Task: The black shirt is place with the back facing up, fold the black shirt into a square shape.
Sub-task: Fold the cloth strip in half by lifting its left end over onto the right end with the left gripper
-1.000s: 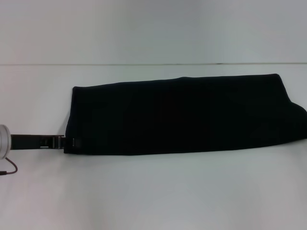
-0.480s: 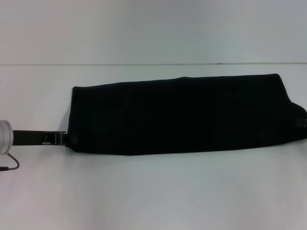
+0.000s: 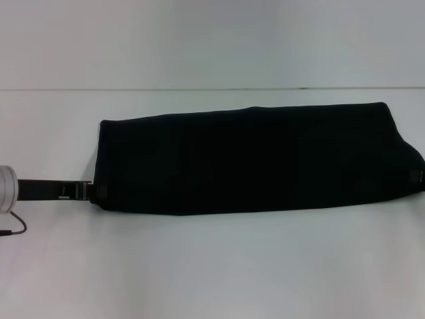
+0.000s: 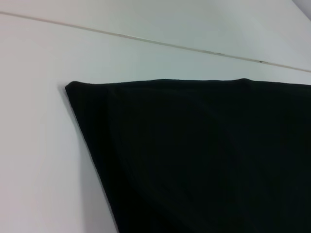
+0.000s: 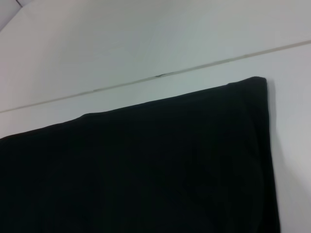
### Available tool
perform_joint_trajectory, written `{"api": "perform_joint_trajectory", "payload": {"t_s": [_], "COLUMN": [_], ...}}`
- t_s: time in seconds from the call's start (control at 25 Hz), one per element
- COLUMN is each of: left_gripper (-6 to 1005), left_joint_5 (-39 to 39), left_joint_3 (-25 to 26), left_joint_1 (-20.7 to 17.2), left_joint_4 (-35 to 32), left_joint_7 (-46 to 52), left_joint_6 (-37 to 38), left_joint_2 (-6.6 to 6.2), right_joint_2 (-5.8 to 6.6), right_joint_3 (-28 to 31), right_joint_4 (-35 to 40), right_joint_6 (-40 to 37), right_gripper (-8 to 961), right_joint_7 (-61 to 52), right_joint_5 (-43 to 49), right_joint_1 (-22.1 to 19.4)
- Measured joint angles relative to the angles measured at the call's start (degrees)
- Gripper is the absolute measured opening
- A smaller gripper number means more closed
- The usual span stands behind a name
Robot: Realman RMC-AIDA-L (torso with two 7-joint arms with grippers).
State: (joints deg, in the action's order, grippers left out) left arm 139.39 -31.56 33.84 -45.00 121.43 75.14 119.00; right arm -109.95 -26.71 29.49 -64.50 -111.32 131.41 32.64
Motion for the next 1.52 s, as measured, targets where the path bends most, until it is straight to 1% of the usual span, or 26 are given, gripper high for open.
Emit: {"api": "perform_joint_trajectory", "payload": {"t_s": [0.08, 0.32, 0.52, 0.76, 1.04, 1.24, 1.52], "left_gripper": [3, 6, 22, 40, 62, 78, 99], "left_joint_5": [0.0, 0.0, 0.2, 3.7, 4.0, 4.0, 4.5], "left_joint_3": [0.0, 0.0, 0.1, 1.2, 1.2, 1.3, 1.4], "left_joint_1": [0.0, 0.0, -0.2, -0.1, -0.4, -0.3, -0.1], "left_joint_4": [0.0, 0.0, -0.3, -1.0, -2.5, -2.7, -2.9], "left_joint_7": [0.0, -0.1, -0.3, -0.9, -1.3, -1.5, -1.0], "left_joint_6": [0.0, -0.3, -0.8, -0.9, -0.2, -0.2, -0.2], "left_joint_2": [0.0, 0.0, -0.01, -0.71, -0.85, -0.92, -1.23], "right_joint_2": [-0.05, -0.06, -0.1, -0.14, -0.56, -0.69, -0.68], "right_joint_3": [0.1, 0.2, 0.6, 1.1, 3.9, 6.2, 6.7], "right_joint_4": [0.0, 0.1, 0.1, 0.1, 0.1, 0.1, 1.6], "right_joint_6": [0.0, 0.0, 0.0, -0.1, -1.6, -4.6, -10.3], "right_gripper": [475, 262, 39, 23, 26, 27, 30], "right_joint_7": [0.0, 0.1, 0.2, 0.2, 0.8, 0.9, 0.9], "right_joint_5": [0.0, 0.0, -0.2, -0.4, -0.5, -0.5, -0.6], "right_joint_1": [-0.1, -0.4, -1.4, -2.2, -2.5, -2.6, -2.3]}}
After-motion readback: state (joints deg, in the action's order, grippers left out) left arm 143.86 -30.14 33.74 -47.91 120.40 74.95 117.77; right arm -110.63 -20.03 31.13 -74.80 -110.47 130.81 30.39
